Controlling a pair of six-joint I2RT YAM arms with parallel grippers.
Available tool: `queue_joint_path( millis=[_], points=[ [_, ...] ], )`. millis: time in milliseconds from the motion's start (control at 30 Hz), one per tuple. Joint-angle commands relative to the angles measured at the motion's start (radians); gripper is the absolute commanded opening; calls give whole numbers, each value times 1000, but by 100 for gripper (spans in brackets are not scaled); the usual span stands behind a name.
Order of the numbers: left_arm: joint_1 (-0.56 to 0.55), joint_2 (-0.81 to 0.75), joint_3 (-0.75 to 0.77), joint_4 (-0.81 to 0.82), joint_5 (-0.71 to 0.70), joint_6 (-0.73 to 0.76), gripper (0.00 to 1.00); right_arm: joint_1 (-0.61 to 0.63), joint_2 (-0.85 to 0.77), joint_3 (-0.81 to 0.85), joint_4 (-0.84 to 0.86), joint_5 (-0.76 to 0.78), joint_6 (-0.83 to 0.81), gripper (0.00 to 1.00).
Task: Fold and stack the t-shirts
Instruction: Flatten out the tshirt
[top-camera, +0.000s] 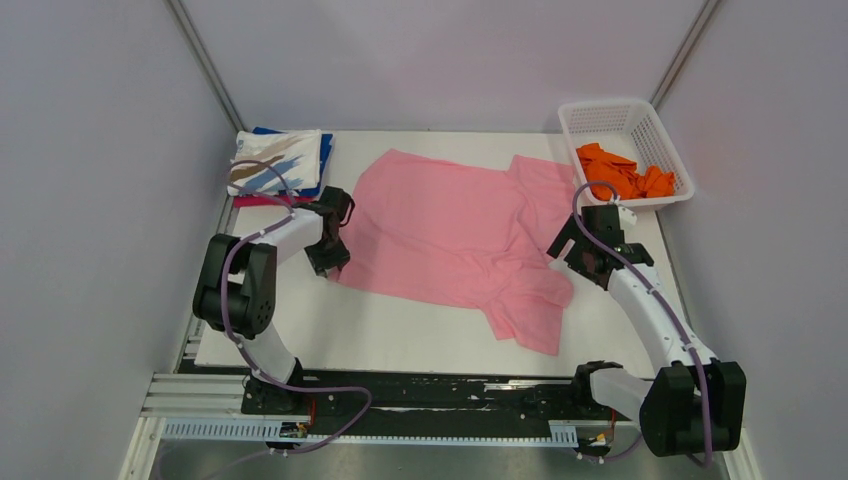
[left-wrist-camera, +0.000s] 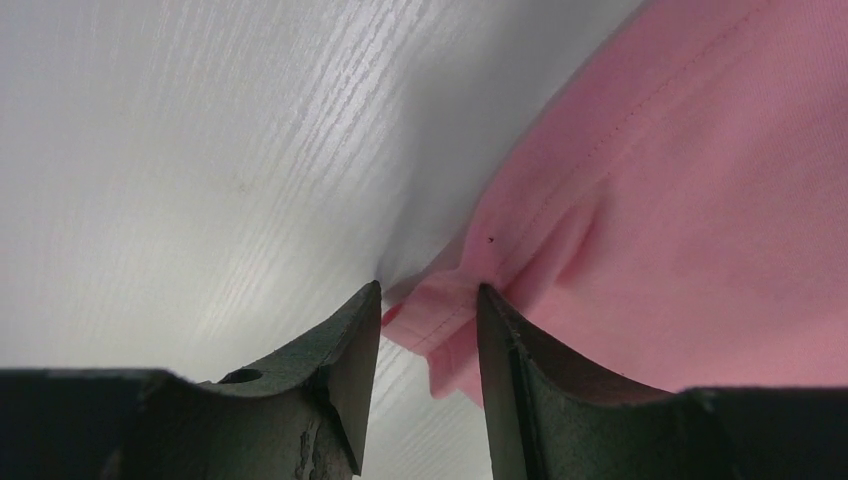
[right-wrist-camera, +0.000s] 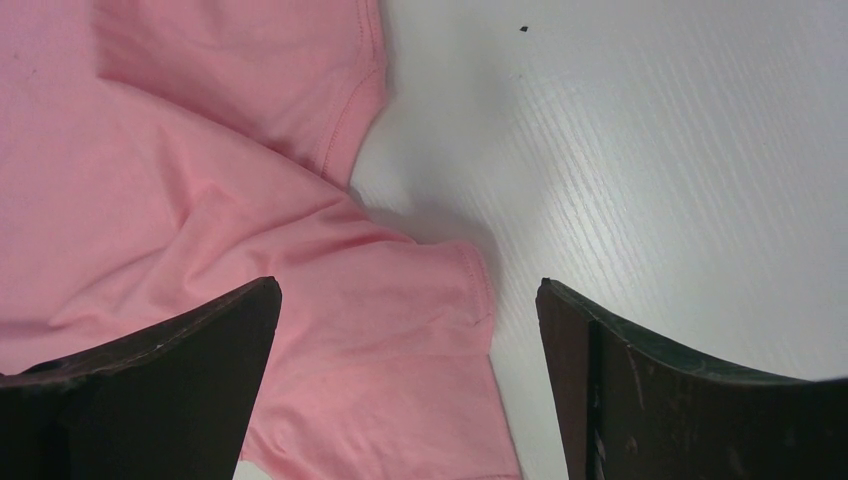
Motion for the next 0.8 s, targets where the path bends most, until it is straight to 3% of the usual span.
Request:
queue_joint_path(
  millis=[0,433,700,767],
  points=[
    [-65,79,-24,-103,1,-52,49,-3,-32,-2,37,30,22,100],
    [-178,58,-65,-124,-14,-222,39,-7,-57,-5,38,18,33,100],
    [-209,27,-123,-36,43,-260,25,-14,-84,-12,40,12,40,100],
    [-209,27,-143,-6,67,-264,14,-14,-89,-15,40,11,40,100]
  ],
)
